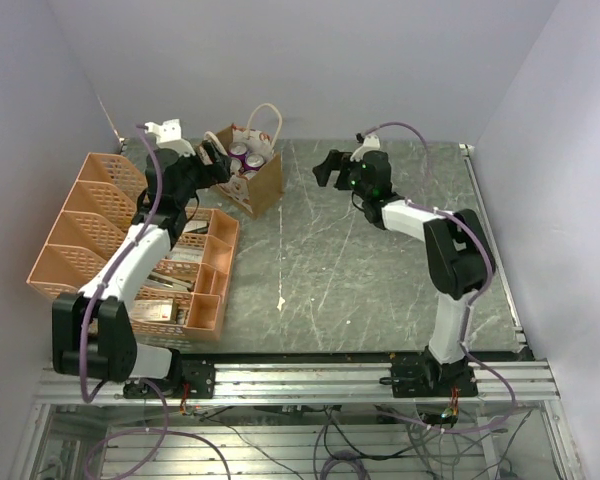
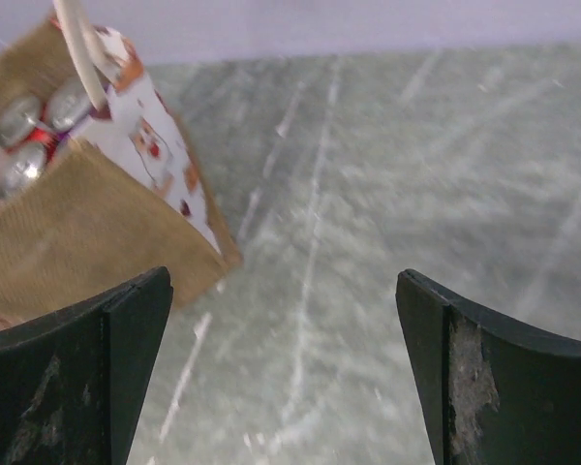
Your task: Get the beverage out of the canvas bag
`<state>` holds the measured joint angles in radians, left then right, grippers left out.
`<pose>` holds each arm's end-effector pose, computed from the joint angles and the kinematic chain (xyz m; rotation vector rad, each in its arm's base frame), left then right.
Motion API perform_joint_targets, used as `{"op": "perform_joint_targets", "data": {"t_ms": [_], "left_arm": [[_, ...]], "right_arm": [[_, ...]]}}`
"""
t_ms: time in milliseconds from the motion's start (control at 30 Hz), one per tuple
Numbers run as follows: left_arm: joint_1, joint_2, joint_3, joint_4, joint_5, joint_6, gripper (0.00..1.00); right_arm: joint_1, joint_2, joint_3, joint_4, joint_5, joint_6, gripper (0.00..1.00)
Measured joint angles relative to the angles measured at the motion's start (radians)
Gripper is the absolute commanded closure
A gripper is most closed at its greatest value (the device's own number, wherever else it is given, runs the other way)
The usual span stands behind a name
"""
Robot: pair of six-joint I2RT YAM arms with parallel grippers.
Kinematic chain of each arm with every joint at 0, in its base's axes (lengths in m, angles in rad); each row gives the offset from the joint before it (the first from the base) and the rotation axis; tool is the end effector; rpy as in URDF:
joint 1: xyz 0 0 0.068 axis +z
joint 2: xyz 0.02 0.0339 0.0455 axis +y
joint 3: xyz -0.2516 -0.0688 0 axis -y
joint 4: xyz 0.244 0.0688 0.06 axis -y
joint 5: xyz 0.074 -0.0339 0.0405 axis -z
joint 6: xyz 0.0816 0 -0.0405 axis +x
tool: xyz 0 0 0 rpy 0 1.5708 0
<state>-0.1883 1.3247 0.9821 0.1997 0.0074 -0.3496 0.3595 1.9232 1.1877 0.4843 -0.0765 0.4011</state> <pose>0.3562 -0.0685 0.3099 -0.1339 1.7253 -0.4046 0.4457 0.1742 0.1918 -0.0165 1.8637 0.6027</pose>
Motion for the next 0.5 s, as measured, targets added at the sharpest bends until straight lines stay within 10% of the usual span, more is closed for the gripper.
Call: {"op": "perform_joint_targets", "data": {"t_ms": [500], "left_arm": [[0.135, 0.307, 0.058, 0.239, 0.392, -0.237, 0.09]], "right_arm": [[0.018, 0.491, 0.506, 0.339, -0.328, 0.206, 0.0]]}}
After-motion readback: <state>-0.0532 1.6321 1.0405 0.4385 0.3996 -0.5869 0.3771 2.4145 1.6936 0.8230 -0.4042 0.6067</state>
